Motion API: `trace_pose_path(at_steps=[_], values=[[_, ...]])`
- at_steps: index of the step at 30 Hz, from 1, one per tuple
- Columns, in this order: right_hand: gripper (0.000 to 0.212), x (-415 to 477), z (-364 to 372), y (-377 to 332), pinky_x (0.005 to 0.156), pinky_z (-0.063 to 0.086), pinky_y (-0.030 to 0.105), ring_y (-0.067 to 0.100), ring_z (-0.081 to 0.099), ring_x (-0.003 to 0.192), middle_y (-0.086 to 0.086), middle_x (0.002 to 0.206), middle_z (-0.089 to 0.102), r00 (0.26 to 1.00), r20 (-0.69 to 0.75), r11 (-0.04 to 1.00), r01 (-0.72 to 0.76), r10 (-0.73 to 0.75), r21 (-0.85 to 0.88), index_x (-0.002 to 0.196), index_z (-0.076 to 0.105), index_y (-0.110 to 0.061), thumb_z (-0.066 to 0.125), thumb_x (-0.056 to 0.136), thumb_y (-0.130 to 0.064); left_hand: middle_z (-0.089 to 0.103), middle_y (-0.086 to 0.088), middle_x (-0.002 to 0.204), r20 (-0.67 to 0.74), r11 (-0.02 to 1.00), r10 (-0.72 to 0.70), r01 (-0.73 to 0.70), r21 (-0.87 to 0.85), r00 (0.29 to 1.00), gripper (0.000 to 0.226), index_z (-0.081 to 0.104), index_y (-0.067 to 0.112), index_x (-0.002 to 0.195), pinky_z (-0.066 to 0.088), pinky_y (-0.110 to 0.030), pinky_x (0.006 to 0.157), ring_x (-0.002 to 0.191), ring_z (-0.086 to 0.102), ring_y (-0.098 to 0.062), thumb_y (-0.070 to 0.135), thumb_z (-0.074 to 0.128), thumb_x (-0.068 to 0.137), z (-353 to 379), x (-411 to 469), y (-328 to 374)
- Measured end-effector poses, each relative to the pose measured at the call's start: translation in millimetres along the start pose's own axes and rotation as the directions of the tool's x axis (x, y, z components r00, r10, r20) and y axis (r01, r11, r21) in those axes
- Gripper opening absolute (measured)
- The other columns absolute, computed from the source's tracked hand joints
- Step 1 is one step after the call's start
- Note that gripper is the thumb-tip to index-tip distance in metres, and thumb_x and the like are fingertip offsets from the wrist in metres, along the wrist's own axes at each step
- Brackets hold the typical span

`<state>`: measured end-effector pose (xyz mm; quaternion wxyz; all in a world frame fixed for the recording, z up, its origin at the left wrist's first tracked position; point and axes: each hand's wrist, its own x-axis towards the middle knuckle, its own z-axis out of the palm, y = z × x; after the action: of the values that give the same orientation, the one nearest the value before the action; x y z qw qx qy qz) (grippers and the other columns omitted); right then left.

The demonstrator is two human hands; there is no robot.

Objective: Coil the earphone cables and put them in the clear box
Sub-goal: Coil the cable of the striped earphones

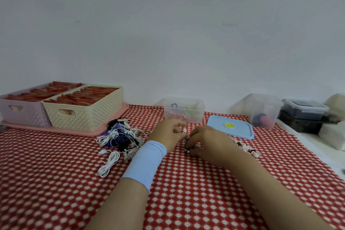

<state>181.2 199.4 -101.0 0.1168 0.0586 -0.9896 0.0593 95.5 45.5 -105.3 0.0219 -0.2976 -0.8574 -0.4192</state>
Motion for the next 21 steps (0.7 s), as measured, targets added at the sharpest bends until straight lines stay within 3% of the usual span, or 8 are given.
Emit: trace_pose_path(at_steps=[3,6,8,12,17,19,21], values=[[0.019,0.0,1.9,2.4,0.092,0.05,0.032,0.007,0.056,0.105,-0.015,0.118,0.062,0.998,-0.015,0.992,-0.055,0.057,0.116,0.111,0.074,-0.037,0.067,0.094,-0.038,0.066,0.005,0.109,0.068,1.0,0.004,-0.003,-0.008,0.998,0.022,0.068,0.031,0.107,0.055,-0.03,0.086,0.087,0.064,-0.009,0.015,0.06,0.094,-0.1,-2.1,0.8],[0.014,-1.3,0.3,4.7,0.087,0.051,0.031,0.006,0.059,0.093,-0.013,0.106,0.065,0.987,-0.02,0.942,-0.148,0.161,0.302,0.105,0.075,-0.033,0.066,0.095,-0.035,0.067,0.007,0.106,0.133,0.998,-0.022,0.029,-0.048,0.991,0.025,0.07,0.033,0.093,0.059,-0.026,0.074,0.064,0.071,-0.01,0.01,0.058,0.094,-1.4,-2.6,1.7],[0.011,-1.9,-1.0,5.9,0.08,0.05,0.026,0.005,0.061,0.086,-0.013,0.094,0.068,0.978,-0.009,0.893,-0.185,0.207,0.411,0.096,0.074,-0.031,0.064,0.097,-0.033,0.068,0.003,0.107,0.18,0.985,-0.043,0.072,-0.157,0.983,0.028,0.073,0.031,0.094,0.061,-0.029,0.076,0.067,0.073,-0.012,0.007,0.058,0.094,-1.3,-2.5,2.3],[0.028,-2.2,-6.2,8.1,0.056,0.039,0.01,-0.007,0.052,0.055,-0.018,0.058,0.062,0.959,-0.021,0.788,-0.219,0.282,0.575,0.075,0.07,-0.03,0.059,0.101,-0.031,0.067,-0.004,0.101,0.179,0.934,-0.028,0.089,-0.346,0.983,0.026,0.075,0.021,0.102,0.062,-0.032,0.072,0.082,0.072,-0.015,0.001,0.069,0.086,-1.2,-5.0,3.2],[0.03,-7.6,-13.8,10.5,0.056,0.046,0.008,0.001,0.061,0.059,0.0,0.074,0.075,0.925,0.04,0.614,-0.284,0.379,0.737,0.087,0.079,-0.02,0.06,0.098,-0.04,0.071,-0.008,0.095,0.133,0.893,0.003,0.057,-0.446,0.991,0.027,0.075,0.016,0.104,0.062,-0.032,0.066,0.079,0.073,-0.017,0.005,0.078,0.08,3.1,-7.5,8.9],[0.033,-8.7,-13.5,12.8,0.065,0.048,0.018,0.007,0.062,0.066,0.002,0.088,0.078,0.925,0.087,0.545,-0.292,0.369,0.786,0.091,0.08,-0.019,0.06,0.098,-0.044,0.071,-0.012,0.087,0.098,0.887,0.017,0.031,-0.461,0.995,0.024,0.074,0.012,0.104,0.062,-0.034,0.063,0.07,0.072,-0.017,0.003,0.076,0.082,5.1,-6.9,10.6],[0.037,-9.1,-14.7,16.2,0.071,0.046,0.03,0.013,0.062,0.075,0.001,0.099,0.078,0.919,0.156,0.397,-0.304,0.363,0.866,0.098,0.079,-0.014,0.056,0.099,-0.044,0.072,-0.016,0.087,0.064,0.875,0.022,0.012,-0.483,0.998,0.021,0.074,0.009,0.104,0.061,-0.033,0.06,0.065,0.069,-0.016,0.002,0.074,0.083,5.1,-6.6,12.0]])
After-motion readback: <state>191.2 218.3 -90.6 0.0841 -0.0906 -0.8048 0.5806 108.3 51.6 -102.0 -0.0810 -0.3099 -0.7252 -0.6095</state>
